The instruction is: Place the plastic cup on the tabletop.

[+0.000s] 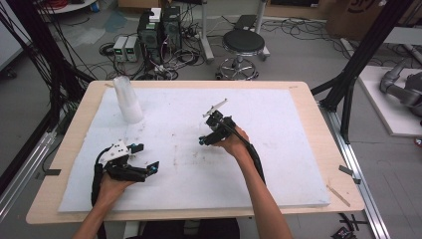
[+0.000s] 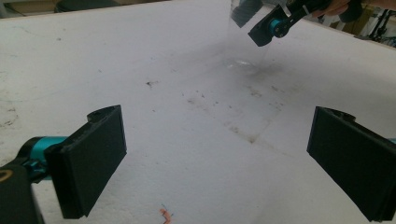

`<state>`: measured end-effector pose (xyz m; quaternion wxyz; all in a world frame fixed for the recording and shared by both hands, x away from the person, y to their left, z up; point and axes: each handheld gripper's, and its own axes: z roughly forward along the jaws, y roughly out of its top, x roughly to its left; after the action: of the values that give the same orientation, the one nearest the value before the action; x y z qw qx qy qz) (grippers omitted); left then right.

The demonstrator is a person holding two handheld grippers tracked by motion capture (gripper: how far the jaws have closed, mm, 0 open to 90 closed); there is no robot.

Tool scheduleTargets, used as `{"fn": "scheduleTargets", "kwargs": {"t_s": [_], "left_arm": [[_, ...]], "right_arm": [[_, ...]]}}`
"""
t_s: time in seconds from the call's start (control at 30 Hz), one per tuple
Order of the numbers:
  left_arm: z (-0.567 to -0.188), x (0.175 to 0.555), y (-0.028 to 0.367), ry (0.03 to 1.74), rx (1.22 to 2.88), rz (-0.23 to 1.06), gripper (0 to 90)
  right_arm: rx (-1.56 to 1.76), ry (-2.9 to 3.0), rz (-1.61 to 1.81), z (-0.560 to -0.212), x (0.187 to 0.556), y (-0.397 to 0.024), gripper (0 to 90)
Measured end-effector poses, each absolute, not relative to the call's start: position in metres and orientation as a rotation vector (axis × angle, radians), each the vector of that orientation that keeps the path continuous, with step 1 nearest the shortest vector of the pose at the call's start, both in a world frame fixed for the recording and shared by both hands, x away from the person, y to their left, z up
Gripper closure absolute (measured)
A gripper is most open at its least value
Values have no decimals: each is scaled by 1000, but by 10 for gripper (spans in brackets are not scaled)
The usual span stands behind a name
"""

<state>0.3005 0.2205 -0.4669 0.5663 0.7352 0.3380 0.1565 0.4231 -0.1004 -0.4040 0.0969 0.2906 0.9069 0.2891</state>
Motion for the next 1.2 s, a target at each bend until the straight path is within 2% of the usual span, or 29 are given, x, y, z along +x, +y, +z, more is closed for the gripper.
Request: {"fn": "scheduleTargets", "kwargs": {"t_s": [0.1,0.13,0.17,0.2,0.7,1.2], "left_arm": [[-467,300,220,795,1727,367,46],[-467,301,220,794,1727,366,46],[-467,301,220,794,1727,366,46],[-467,301,220,794,1726,365,46],[-467,301,220,793,1730,365,46],[-467,299,220,804,1723,385,46]], "right_arm": [[860,2686,851,-405,423,-100,304],[864,2689,836,-407,424,-99,196],[864,2689,836,-407,424,-99,196],[868,2678,824,-410,424,-98,127],[880,2590,991,-412,404,-127,128],[920,2310,1261,-421,338,-210,128]]}}
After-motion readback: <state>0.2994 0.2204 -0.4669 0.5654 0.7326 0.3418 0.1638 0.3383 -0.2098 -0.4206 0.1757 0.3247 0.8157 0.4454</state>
